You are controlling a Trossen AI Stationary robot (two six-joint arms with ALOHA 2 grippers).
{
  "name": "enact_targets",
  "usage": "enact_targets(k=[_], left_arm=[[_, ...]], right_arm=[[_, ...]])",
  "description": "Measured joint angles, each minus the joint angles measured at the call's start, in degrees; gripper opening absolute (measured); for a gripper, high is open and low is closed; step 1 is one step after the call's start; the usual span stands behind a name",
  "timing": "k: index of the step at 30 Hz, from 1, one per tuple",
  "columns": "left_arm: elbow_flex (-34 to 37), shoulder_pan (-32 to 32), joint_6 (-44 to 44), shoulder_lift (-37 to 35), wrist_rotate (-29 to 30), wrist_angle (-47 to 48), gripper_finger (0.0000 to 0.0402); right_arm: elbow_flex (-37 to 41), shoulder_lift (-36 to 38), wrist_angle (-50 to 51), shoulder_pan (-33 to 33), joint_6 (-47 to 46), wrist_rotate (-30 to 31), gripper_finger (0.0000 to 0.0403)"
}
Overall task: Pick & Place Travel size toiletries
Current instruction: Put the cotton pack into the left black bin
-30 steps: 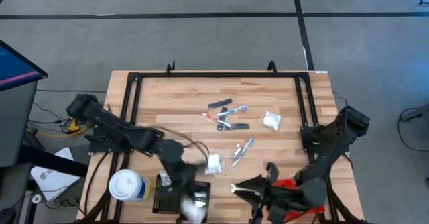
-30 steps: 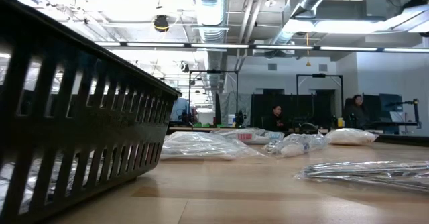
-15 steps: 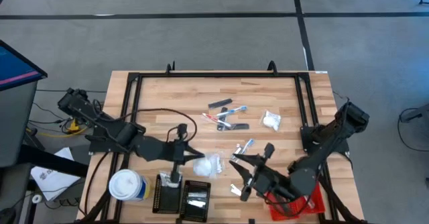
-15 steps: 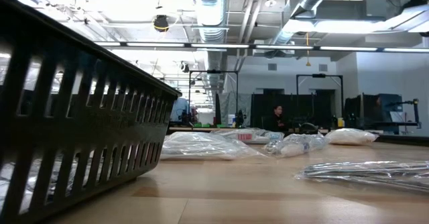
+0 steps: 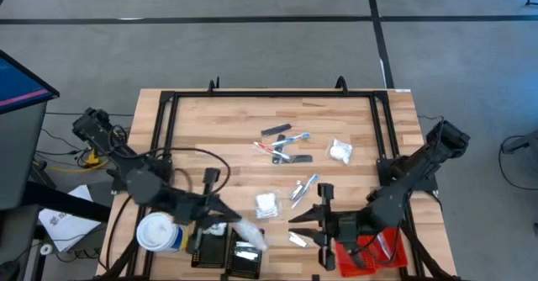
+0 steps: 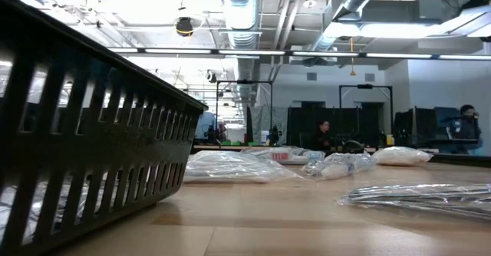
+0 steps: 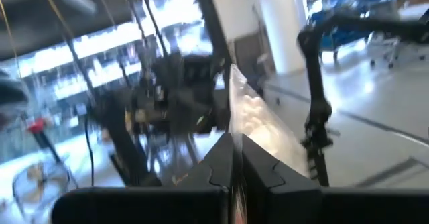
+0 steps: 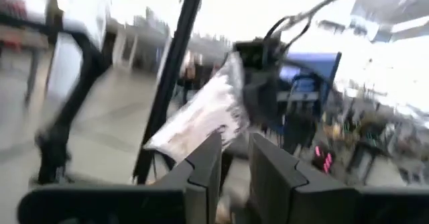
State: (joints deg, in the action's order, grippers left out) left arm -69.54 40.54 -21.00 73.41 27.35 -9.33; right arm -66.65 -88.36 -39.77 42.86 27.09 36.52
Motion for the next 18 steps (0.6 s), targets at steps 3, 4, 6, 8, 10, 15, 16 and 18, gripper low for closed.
enact_targets(k=[3,4,6,8,10,15,16,18], left_arm=[[0.0,1.77,-5.11,-0.03,0.02,-5.6,0.0],[0.0,2.11,-6.8,0.09,-0.04,-7.82,0.0],[0.0,1.85,-9.67,0.51,-1.1,-12.52,0.0],[0.0,0.69,-11.62,1.19,-2.59,-16.1,0.0],[0.0,-1.16,-12.03,1.82,-5.05,-18.61,0.0],[-0.02,-7.03,-10.06,3.49,-8.73,-24.59,0.0],[-0.02,-8.33,-9.17,4.03,-8.84,-25.01,0.0],[-0.02,-10.74,-7.34,4.93,-9.0,-25.33,0.0]], right_arm=[[5.4,0.02,-15.69,-0.77,3.22,-7.72,0.0069],[7.57,-0.03,-21.56,-1.19,4.22,-11.7,0.0069],[10.75,-1.0,-32.75,-2.81,6.33,-18.27,0.0069],[13.14,-1.99,-39.69,-4.27,9.29,-19.81,0.0069],[14.42,-2.06,-41.49,-5.72,10.65,-19.68,0.0069],[14.18,-2.03,-37.27,-8.84,4.71,-19.75,0.0071],[13.87,-2.01,-36.38,-9.33,4.09,-19.74,0.0075],[13.38,-1.96,-34.4,-10.19,3.87,-18.84,0.0088]])
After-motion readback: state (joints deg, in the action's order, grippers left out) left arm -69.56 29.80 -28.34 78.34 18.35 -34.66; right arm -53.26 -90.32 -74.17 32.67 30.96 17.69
